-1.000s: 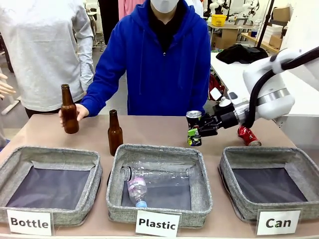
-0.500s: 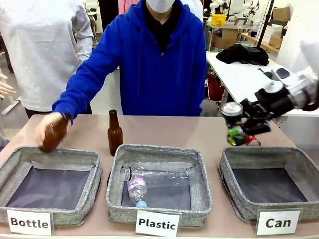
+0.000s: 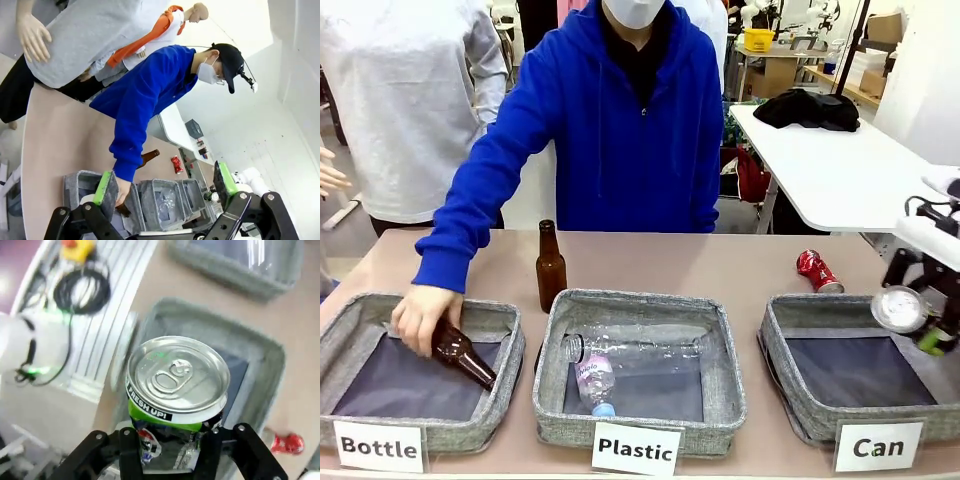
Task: Sort the can waste into the basket.
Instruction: Pick up the can waste from the table and place it in the right Fabric basket.
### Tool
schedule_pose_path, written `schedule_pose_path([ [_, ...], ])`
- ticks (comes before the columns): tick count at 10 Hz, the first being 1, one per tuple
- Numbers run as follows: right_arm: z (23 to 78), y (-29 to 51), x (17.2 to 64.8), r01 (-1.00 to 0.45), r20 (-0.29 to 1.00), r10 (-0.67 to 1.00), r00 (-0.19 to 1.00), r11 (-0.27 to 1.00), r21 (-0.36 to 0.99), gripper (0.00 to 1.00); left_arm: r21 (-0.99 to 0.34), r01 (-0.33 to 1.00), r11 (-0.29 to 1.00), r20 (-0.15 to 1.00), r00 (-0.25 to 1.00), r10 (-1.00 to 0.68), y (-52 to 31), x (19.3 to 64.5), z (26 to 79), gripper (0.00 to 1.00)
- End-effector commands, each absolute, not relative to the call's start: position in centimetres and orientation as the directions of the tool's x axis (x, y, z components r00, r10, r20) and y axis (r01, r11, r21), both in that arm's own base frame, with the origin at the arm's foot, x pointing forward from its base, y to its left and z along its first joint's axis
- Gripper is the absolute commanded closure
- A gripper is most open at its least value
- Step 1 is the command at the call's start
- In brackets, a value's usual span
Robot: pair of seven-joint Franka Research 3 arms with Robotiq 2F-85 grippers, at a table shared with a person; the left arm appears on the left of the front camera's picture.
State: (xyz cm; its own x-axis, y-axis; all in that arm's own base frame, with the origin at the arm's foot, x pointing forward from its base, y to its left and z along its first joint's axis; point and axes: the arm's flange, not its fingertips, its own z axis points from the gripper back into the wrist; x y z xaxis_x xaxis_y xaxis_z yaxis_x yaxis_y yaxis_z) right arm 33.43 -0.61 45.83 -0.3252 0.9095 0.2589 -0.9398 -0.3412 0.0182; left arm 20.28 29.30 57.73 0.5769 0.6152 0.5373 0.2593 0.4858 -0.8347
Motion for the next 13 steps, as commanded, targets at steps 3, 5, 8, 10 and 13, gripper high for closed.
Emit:
schedule_pose_path([
  [3,44.5,0.6,32.5,-0.973,0.16,0.961,-0.225,-0.231,0.024,1.0,-0.829,0.26,0.496,0.54,0.605,0.585,28.1,20.8,56.9,0.0],
  [5,44.2,1.1,32.4,-0.974,0.164,0.962,-0.217,-0.226,0.034,0.57,-0.84,0.267,0.473,0.521,0.643,0.562,26.1,21.3,56.1,0.0],
  [8,43.9,1.2,32.5,-0.976,0.177,0.963,-0.204,-0.214,0.035,0.0,-0.916,0.268,0.299,0.39,0.772,0.502,19.7,23.6,52.2,0.0],
  [10,43.8,1.0,32.3,-0.981,0.192,0.964,-0.181,-0.191,0.031,0.0,-0.933,0.258,0.25,0.355,0.772,0.527,16.7,24.8,49.6,0.0],
  [13,44.0,0.2,32.7,-0.996,0.289,0.954,-0.085,-0.087,-0.006,0.0,-0.935,0.234,0.267,0.353,0.691,0.631,16.4,26.8,47.2,0.0],
])
